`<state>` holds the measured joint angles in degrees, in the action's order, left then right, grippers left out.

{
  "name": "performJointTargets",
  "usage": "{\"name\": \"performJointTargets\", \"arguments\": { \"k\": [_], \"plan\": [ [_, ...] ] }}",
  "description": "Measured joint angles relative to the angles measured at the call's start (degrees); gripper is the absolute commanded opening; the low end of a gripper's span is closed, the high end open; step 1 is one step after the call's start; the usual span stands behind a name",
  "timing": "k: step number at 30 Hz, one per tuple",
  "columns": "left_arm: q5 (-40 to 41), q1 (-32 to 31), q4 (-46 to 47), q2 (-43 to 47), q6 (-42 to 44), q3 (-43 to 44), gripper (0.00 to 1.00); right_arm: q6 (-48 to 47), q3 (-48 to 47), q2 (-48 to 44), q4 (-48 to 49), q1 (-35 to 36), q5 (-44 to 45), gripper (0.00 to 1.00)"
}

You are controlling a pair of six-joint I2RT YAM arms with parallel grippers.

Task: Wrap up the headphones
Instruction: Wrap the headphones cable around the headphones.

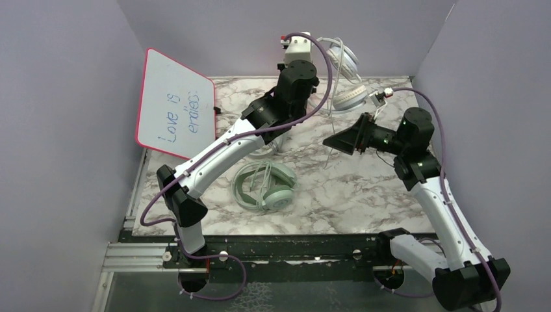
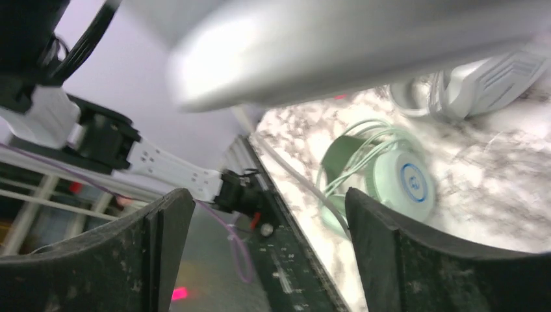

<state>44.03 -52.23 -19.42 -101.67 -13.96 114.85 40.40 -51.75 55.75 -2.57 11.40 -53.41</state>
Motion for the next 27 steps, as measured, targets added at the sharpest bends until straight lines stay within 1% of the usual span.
{"name": "performJointTargets", "arguments": {
  "k": [5,8,15,22,25,27],
  "plan": [
    [0.0,0.5,1.1,0.0,-1.3,0.0,0.00,-3.6,-7.4,-1.3,-9.3,0.4,3.1,1.00],
    [0.0,1.1,1.4,0.0,-1.8,0.0,0.00,-5.6,-9.7,-2.7,-13.7,0.4,6.4,1.00],
    [0.0,3.3,1.3,0.0,-2.6,0.0,0.00,-7.9,-9.8,-5.6,-21.7,0.5,16.2,1.00],
    [-0.2,4.8,1.2,0.0,-2.9,0.0,0.00,-6.9,-9.7,-3.4,-24.9,0.3,23.7,1.00],
    [-1.0,4.9,1.2,0.0,-2.9,0.0,0.00,-5.4,-9.9,-1.3,-27.1,-2.1,27.7,1.00],
    [-1.3,4.9,1.1,0.1,-2.9,0.0,0.00,-3.7,-10.0,1.0,-28.0,-5.4,28.3,1.00]
  ]
}}
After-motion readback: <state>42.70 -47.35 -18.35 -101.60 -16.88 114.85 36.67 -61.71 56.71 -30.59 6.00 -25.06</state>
